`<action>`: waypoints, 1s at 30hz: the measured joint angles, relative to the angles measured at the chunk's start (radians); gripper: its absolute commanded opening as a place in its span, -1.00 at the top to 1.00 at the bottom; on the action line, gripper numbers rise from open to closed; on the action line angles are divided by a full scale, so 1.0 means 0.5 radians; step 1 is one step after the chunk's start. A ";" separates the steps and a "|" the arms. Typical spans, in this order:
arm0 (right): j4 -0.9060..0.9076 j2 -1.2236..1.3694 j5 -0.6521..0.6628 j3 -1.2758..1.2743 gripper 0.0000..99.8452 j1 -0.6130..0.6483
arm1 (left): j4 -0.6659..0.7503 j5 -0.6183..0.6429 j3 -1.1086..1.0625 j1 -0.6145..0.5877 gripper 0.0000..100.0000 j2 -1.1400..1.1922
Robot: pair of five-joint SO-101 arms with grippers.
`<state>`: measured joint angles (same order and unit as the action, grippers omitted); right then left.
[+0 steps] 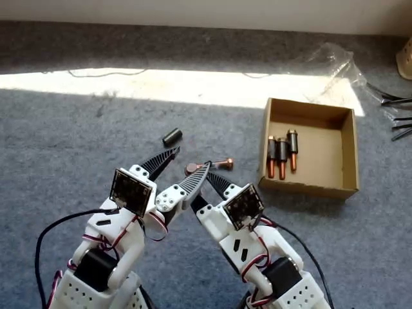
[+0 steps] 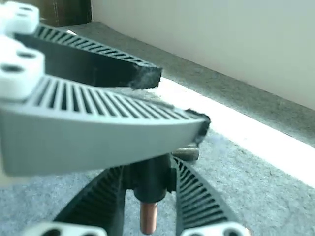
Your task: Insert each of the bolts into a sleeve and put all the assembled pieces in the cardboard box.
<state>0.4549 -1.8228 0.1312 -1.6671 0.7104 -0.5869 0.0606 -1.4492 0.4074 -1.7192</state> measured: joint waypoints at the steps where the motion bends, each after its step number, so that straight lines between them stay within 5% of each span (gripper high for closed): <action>1: 0.000 0.000 0.000 0.000 0.99 0.000 | 0.000 0.000 0.003 0.000 0.56 0.000; 14: 0.000 0.000 0.000 0.000 0.99 -0.114 | 0.000 -0.003 0.212 -0.442 0.58 -0.003; 21: 0.000 0.000 0.000 0.000 0.99 -0.196 | 0.000 -0.003 0.163 -0.476 0.94 -0.025; 30: 0.046 0.000 0.000 0.015 0.99 -0.694 | 0.000 0.000 0.092 -0.770 0.99 -0.003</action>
<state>0.4780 -1.8228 0.1312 -1.6594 0.3636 -0.5869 0.0606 -1.4032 0.0222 -1.7208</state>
